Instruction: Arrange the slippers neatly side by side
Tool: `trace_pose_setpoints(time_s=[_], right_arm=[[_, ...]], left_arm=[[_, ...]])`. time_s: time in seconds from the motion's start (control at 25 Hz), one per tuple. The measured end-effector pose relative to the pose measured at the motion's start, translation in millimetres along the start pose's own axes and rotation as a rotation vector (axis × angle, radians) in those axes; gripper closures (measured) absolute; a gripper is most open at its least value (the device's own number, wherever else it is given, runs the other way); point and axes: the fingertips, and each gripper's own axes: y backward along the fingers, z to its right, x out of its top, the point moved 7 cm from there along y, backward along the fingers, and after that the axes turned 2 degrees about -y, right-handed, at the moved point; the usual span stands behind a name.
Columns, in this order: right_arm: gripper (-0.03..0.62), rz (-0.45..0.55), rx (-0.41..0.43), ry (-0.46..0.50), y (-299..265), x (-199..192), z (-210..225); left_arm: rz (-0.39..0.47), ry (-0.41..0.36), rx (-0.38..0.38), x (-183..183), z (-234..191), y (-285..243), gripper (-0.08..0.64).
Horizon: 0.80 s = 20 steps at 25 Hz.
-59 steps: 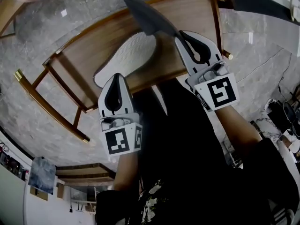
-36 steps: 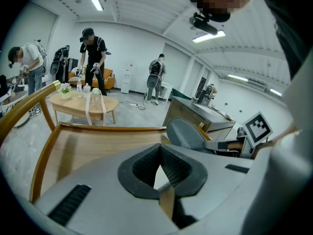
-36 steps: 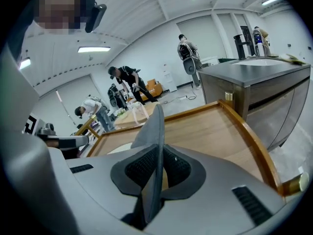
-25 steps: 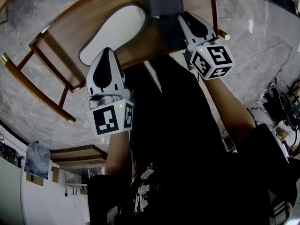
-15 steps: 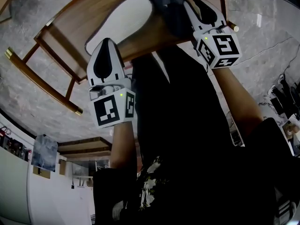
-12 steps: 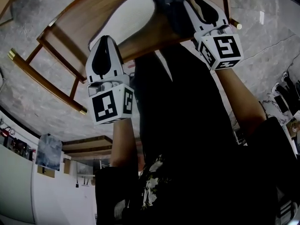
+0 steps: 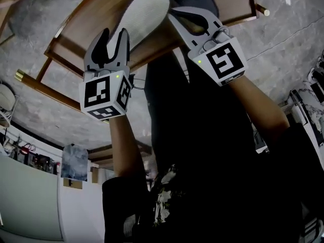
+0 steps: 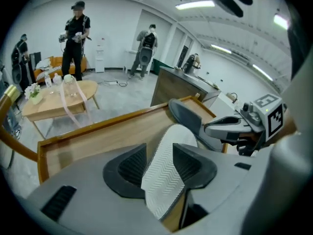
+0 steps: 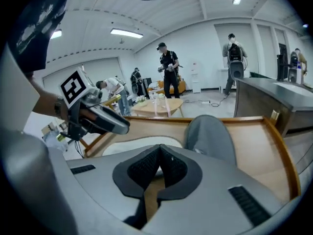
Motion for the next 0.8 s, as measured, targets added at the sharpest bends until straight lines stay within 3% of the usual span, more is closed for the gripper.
trace_pose_setpoints(time_s=[0.36,0.8], right_arm=[[0.594,-0.078,-0.012,-0.07,-21.0,-17.5,-22.7],[0.594,-0.131,-0.038,-0.123,-32.9,-33.1,-30.5]], left_arm=[[-0.176,-0.079,-0.159,-7.5,-17.6,-19.7,0.347],[-0.262,-0.123,-0.276,-15.6,-14.2,-39.7,0.344]])
